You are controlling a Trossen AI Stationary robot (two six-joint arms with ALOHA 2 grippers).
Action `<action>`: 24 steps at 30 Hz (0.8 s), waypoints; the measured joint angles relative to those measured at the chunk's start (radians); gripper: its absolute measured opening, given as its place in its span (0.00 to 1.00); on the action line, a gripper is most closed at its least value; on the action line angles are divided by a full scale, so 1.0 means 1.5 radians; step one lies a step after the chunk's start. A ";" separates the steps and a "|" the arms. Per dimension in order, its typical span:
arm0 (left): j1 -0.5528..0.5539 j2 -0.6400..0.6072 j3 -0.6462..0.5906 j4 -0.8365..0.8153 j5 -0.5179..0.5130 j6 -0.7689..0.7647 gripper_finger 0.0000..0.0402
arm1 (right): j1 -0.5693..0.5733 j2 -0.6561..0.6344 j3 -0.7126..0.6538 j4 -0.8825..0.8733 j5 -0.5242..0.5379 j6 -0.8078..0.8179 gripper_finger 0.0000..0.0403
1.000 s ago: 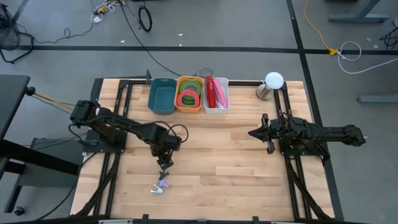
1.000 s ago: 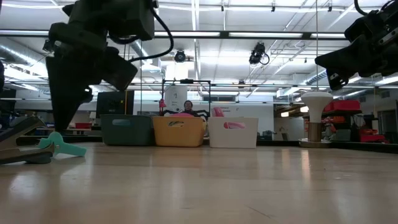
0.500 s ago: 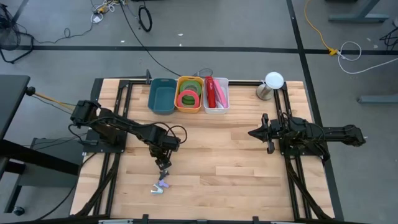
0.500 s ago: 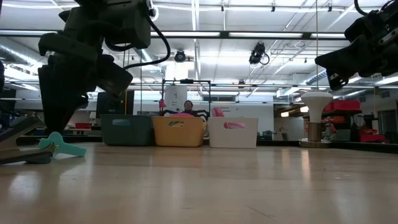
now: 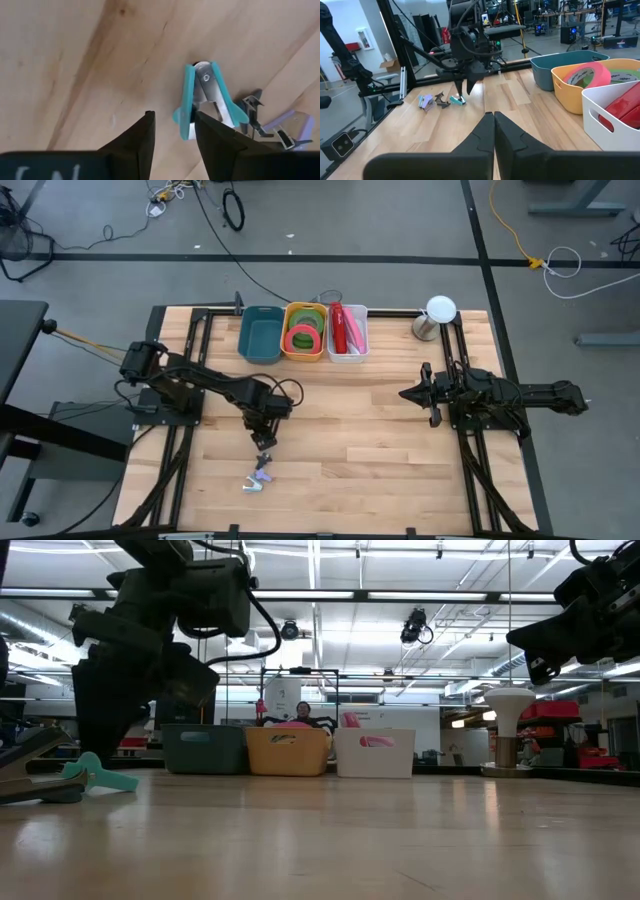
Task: Pick and place Stapler, Stapler remover, tape
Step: Put the top blue staple remover into the blue bin
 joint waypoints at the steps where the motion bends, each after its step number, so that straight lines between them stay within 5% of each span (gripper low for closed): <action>1: 0.000 0.003 0.000 0.000 0.004 0.000 0.34 | 0.000 0.000 0.000 0.000 0.000 0.000 0.02; 24: 0.000 0.003 0.000 0.005 0.053 0.000 0.02 | 0.000 0.000 0.000 0.000 0.000 0.000 0.02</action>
